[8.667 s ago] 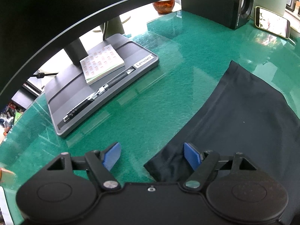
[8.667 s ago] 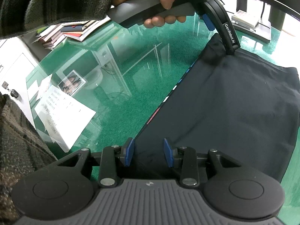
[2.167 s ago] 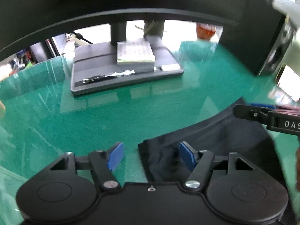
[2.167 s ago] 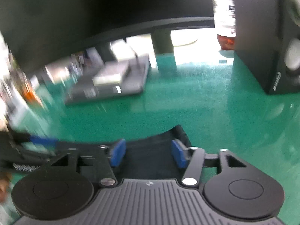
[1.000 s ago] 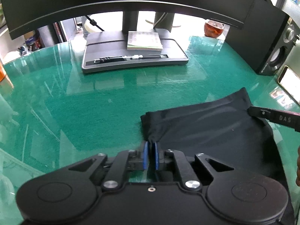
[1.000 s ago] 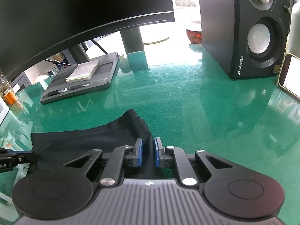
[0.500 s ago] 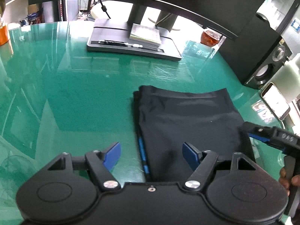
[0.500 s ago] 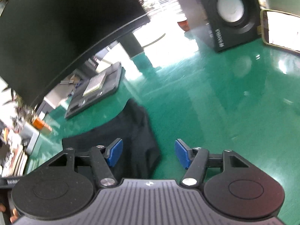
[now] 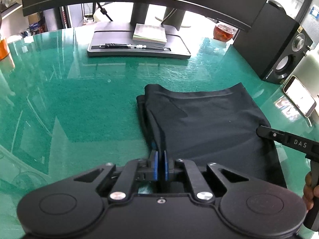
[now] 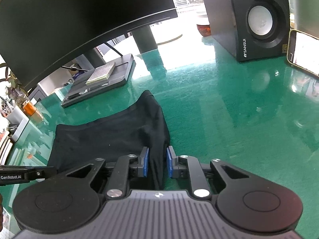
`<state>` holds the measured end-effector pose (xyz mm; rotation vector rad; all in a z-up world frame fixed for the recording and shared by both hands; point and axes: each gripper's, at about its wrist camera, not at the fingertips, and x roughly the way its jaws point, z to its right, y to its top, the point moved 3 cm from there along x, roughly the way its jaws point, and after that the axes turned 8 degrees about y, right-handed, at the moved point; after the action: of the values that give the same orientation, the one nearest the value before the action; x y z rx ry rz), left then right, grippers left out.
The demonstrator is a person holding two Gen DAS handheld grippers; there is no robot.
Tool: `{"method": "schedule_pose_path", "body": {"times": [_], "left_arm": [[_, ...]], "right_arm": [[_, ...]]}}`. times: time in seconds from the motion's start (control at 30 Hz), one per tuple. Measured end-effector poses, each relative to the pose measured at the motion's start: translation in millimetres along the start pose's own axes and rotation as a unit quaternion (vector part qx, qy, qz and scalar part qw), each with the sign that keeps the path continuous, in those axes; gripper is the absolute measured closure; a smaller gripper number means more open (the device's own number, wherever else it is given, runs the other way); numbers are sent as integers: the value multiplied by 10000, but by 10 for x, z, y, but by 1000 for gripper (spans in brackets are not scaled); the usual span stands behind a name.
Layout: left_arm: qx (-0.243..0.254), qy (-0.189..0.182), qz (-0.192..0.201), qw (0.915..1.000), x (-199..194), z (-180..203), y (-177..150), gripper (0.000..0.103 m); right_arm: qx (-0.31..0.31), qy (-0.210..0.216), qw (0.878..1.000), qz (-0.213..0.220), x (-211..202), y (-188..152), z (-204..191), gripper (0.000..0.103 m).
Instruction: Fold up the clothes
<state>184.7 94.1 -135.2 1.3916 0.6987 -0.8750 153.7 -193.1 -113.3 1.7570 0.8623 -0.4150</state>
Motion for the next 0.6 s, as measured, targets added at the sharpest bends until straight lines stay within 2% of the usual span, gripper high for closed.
{"method": "schedule_pose_path", "body": {"times": [0.07,0.1,0.13,0.17,0.2,0.23,0.33,0.5,0.53,0.57,0.6], "left_arm": [[18,-19,-18,10000,0,3,8,89],[20,-63,-51,10000,-8,2,15,75],[-52,-169,-41,9998,-37,-12,17,64],[-137,-286,-22,9995,-70,-29,17,42],[-198,-355,25,9992,-101,-39,11,24],[-245,-399,71,9989,-125,-45,8,20],[-261,-476,100,9985,-176,-29,-32,19],[-117,-464,-15,9989,-114,76,-117,21],[-131,-456,-15,9989,-108,86,-128,22],[-145,-449,-15,9989,-102,95,-138,28],[-79,-365,34,9993,-105,118,-149,40]], "right_arm": [[-46,-50,10000,-27,11,6,-13,86],[-58,-68,9999,-48,16,11,-20,83],[103,43,9999,-21,-9,13,2,76],[272,161,9995,7,-35,14,25,70],[441,278,9986,36,-61,16,48,57],[552,344,9978,122,-95,13,62,47],[714,391,9962,322,-210,-14,81,44],[567,432,9975,41,-204,-154,-20,46],[399,408,9984,9,-196,-190,-81,52],[225,383,9990,-23,-188,-227,-144,57],[117,294,9995,-42,-179,-244,-181,72]]}}
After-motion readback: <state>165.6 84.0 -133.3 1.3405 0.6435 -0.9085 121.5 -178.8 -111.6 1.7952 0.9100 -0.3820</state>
